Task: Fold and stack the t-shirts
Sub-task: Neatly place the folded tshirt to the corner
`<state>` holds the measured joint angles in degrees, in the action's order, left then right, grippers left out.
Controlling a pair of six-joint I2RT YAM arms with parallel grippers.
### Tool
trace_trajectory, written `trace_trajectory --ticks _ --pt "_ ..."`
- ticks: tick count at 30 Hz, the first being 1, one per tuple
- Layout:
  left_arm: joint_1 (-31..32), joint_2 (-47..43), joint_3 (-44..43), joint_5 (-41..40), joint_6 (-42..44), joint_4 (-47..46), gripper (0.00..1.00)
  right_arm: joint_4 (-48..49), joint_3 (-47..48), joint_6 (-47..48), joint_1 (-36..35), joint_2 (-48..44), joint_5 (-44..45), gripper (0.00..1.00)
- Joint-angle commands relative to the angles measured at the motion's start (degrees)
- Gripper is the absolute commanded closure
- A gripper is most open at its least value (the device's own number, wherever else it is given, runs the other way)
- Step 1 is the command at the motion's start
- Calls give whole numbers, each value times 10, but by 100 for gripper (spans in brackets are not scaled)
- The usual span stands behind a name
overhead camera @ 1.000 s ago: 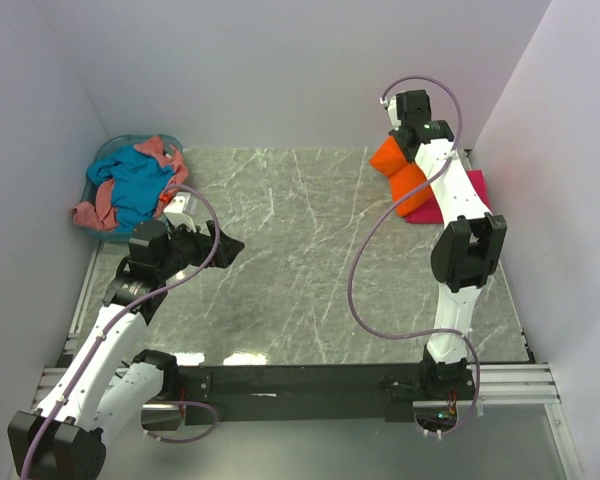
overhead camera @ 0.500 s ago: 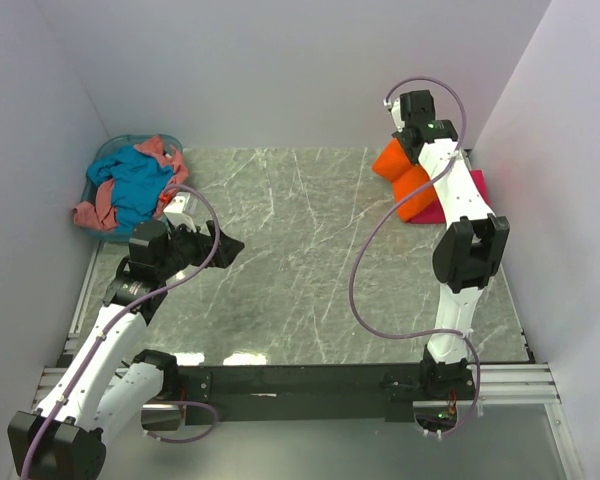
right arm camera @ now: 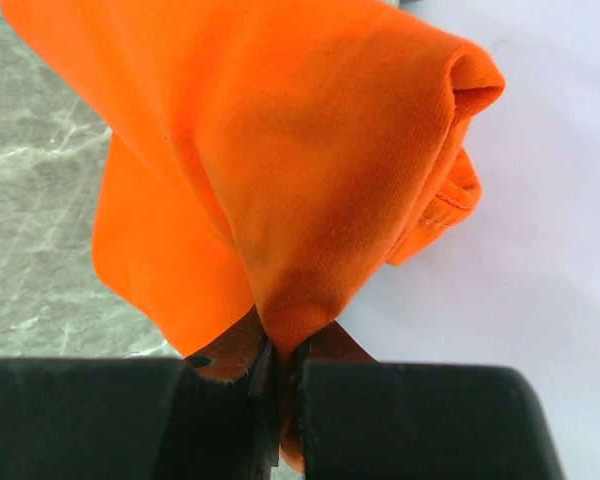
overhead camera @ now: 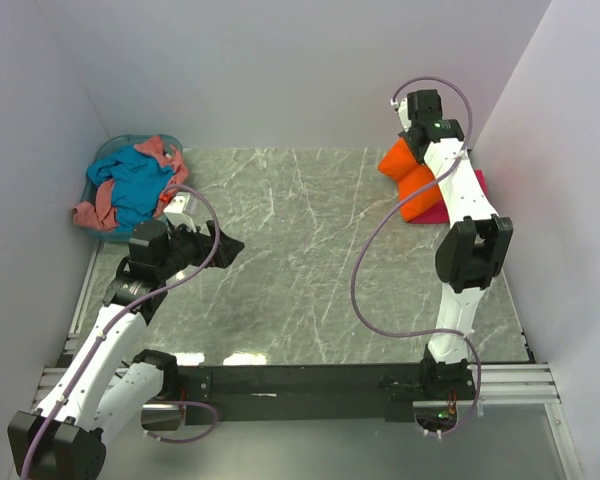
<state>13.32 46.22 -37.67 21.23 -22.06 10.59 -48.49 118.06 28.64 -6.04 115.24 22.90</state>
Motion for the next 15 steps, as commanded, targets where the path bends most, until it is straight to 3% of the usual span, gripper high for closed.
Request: trace_trajectory --ticks 1,15 --pt "0 -9 -4 9 9 -18 5 30 21 15 14 -6 18 100" --pt "-1 -2 -4 7 9 -17 5 66 18 34 30 23 -3 100"
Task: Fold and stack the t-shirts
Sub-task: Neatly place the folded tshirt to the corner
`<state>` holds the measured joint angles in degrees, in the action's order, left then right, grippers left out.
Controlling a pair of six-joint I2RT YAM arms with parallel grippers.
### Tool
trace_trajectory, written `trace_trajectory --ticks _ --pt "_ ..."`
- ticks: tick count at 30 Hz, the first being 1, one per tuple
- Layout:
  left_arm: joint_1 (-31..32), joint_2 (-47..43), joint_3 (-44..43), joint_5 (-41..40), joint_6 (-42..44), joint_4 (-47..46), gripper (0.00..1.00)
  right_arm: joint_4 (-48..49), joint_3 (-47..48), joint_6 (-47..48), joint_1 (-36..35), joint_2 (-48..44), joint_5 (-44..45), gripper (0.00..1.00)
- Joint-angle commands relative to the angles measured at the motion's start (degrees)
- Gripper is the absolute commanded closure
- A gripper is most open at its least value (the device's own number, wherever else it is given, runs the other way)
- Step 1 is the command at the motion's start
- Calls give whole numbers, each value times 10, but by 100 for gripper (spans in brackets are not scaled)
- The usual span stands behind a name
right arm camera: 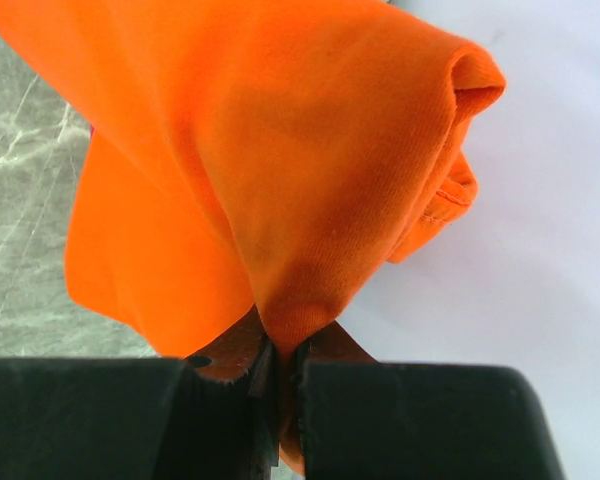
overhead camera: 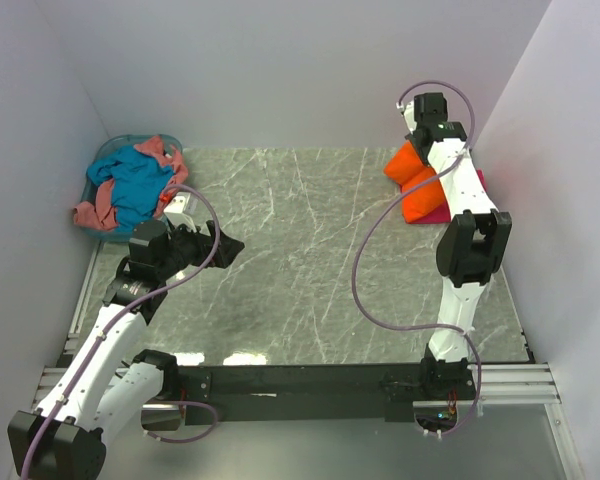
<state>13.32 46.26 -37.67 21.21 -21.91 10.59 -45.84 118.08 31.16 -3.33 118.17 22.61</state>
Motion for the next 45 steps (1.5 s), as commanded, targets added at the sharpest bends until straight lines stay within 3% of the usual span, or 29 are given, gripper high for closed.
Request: trace_trajectory --ticks 1,45 --pt "-1 -1 -4 6 7 -17 5 41 15 10 3 -7 0 100" --pt "-1 23 -4 1 7 -17 5 127 0 29 83 74 23 100"
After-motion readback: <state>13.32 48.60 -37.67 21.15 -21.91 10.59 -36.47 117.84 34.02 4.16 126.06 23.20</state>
